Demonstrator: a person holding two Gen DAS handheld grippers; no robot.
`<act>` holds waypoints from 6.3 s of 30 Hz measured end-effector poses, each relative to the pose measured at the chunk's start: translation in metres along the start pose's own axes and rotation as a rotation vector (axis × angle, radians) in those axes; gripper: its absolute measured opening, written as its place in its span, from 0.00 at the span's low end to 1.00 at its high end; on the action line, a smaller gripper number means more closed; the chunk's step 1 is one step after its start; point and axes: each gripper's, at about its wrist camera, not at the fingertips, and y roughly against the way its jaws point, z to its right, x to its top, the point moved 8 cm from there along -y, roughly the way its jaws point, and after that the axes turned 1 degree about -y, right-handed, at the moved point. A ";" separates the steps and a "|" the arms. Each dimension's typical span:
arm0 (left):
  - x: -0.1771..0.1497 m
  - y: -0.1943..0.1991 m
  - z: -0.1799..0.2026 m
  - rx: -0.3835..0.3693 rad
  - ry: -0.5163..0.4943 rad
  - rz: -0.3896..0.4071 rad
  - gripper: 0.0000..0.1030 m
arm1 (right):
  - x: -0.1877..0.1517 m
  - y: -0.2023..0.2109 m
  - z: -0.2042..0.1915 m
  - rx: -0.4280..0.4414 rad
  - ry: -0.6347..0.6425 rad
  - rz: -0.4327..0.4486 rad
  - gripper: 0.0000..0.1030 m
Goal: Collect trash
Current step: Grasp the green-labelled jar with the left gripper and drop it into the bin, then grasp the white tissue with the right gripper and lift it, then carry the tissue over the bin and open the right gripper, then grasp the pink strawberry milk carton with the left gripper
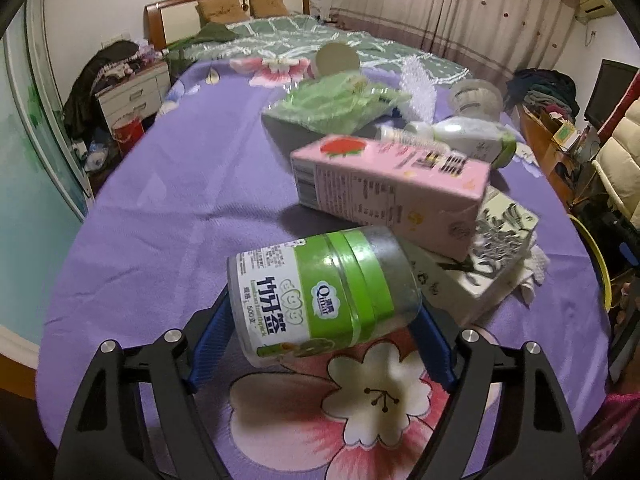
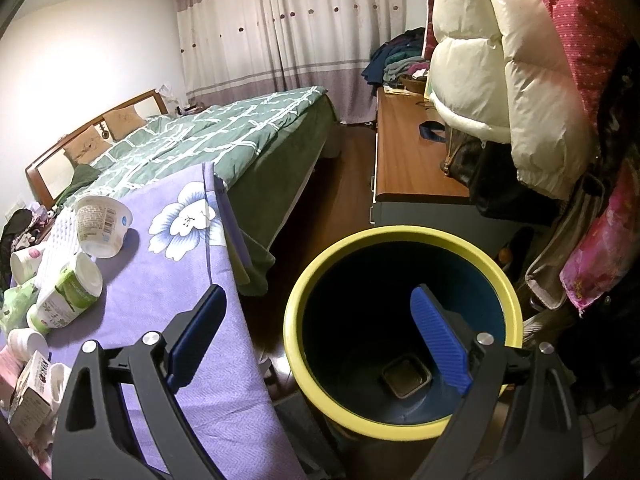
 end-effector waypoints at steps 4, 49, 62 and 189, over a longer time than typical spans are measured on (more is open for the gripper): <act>0.007 0.024 0.008 -0.033 -0.019 0.036 0.77 | -0.002 0.005 0.003 0.008 -0.002 0.001 0.86; 0.088 -0.016 0.394 -0.489 -0.472 0.083 0.94 | 0.011 0.110 0.127 -0.019 -0.148 0.152 0.90; 0.145 0.047 0.097 -0.158 -0.157 0.381 0.95 | -0.031 0.060 -0.069 0.297 0.130 -0.008 0.90; 0.034 -0.028 -0.030 0.041 0.077 0.075 0.95 | 0.030 0.025 0.003 -0.156 0.012 0.256 0.64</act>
